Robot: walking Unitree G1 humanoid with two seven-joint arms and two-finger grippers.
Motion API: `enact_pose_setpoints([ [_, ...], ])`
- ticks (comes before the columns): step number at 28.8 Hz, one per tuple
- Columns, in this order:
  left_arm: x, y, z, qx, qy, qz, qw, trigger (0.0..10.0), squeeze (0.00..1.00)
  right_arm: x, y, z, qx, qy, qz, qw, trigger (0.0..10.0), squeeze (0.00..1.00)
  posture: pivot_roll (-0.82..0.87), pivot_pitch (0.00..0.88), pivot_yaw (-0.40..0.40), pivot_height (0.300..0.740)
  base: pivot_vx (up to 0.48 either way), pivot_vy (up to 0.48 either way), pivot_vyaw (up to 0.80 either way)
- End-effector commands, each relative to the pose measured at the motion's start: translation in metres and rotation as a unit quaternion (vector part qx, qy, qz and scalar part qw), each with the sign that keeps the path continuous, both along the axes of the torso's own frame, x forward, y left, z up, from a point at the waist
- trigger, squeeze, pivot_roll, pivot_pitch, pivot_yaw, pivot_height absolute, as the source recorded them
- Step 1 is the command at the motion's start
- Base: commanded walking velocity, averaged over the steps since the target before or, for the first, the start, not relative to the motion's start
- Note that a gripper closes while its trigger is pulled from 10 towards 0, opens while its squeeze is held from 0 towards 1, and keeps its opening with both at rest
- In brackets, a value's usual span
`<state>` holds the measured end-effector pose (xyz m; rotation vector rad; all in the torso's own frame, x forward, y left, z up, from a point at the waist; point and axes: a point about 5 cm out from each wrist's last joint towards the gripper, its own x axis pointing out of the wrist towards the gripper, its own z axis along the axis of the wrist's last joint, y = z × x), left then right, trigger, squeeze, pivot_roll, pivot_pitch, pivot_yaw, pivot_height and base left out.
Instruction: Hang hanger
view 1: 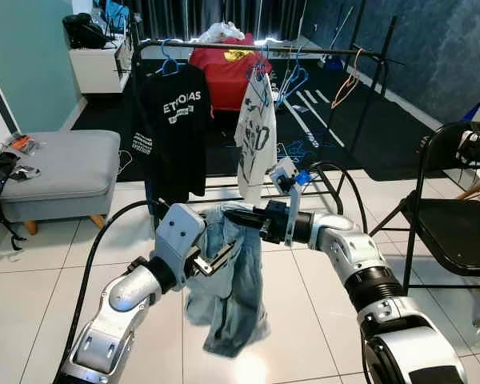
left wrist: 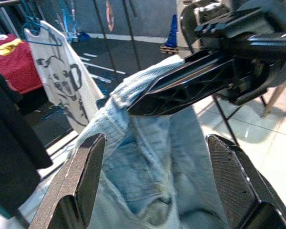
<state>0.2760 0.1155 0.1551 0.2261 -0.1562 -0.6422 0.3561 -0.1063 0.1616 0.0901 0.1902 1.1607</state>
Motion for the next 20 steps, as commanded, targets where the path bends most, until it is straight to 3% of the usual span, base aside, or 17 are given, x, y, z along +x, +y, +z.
enact_pose_setpoints([
  [1,-0.001,-0.004,0.000,0.019,0.005,-0.028,0.999,10.0,0.00,-0.001,0.005,0.007,0.011,-0.013,0.007,1.000,10.0,0.00,0.06,0.000,-0.080,0.740,0.000,0.000,0.00],
  [9,0.004,-0.005,-0.002,0.040,0.010,-0.035,0.999,10.0,0.00,-0.001,0.010,0.010,0.017,-0.011,0.013,1.000,10.0,0.00,0.06,0.000,-0.080,0.740,0.000,0.000,0.00],
  [20,0.013,0.007,-0.002,0.045,0.011,0.019,0.999,10.0,0.00,-0.010,0.011,0.014,0.015,-0.004,0.065,0.998,10.0,0.00,0.05,0.000,-0.080,0.740,0.000,0.000,0.00],
])
